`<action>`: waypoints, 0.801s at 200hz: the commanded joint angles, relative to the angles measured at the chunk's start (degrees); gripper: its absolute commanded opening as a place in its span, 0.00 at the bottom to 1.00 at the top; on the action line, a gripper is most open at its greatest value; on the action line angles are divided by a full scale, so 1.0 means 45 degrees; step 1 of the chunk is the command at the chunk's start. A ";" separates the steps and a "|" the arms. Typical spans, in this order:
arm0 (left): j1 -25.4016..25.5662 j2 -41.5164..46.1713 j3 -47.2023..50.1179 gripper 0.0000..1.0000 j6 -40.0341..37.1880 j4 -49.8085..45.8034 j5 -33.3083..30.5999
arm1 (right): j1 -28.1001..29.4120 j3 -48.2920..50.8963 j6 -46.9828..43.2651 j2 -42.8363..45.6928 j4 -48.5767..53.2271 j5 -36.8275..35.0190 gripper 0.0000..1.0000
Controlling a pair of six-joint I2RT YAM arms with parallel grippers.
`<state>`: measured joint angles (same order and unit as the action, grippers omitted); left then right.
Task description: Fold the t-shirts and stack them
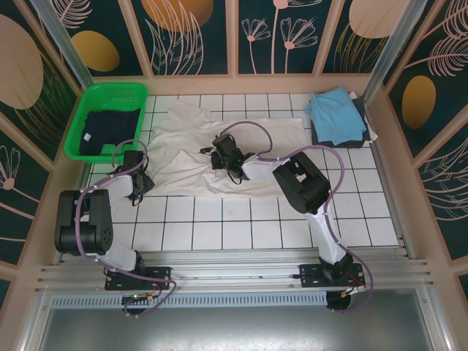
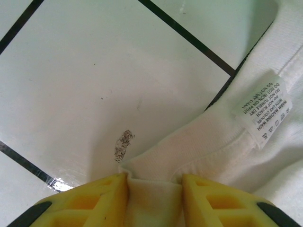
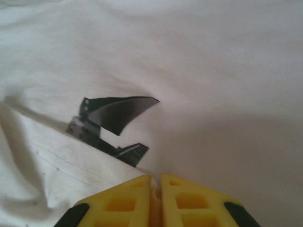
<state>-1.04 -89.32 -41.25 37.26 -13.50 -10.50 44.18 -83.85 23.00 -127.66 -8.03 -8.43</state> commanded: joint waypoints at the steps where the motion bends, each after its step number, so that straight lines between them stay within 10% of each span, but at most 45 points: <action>1: -0.0120 -0.0519 0.0275 0.35 -0.0227 -0.0749 0.0439 | -0.0012 -0.0227 -0.0034 0.0774 -0.0370 0.0324 0.19; 72: -0.0116 0.1456 0.0182 0.02 -0.0086 -0.1602 0.0338 | -0.0125 0.2837 -0.0164 0.4644 0.1395 -0.0513 0.41; 141: -0.0123 0.1646 0.0608 0.50 0.0265 -0.0400 0.1584 | -0.0805 0.8408 0.1991 0.8244 0.3367 -0.1405 0.42; 160: -0.0120 0.0889 0.0484 0.40 0.0129 -0.0350 0.1686 | -0.1128 0.9147 0.2349 0.8539 0.3142 -0.1272 0.42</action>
<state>-1.19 -82.43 -39.40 38.17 -16.82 -5.63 40.47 -46.19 29.21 -92.36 4.27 -12.38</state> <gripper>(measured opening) 0.480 0.421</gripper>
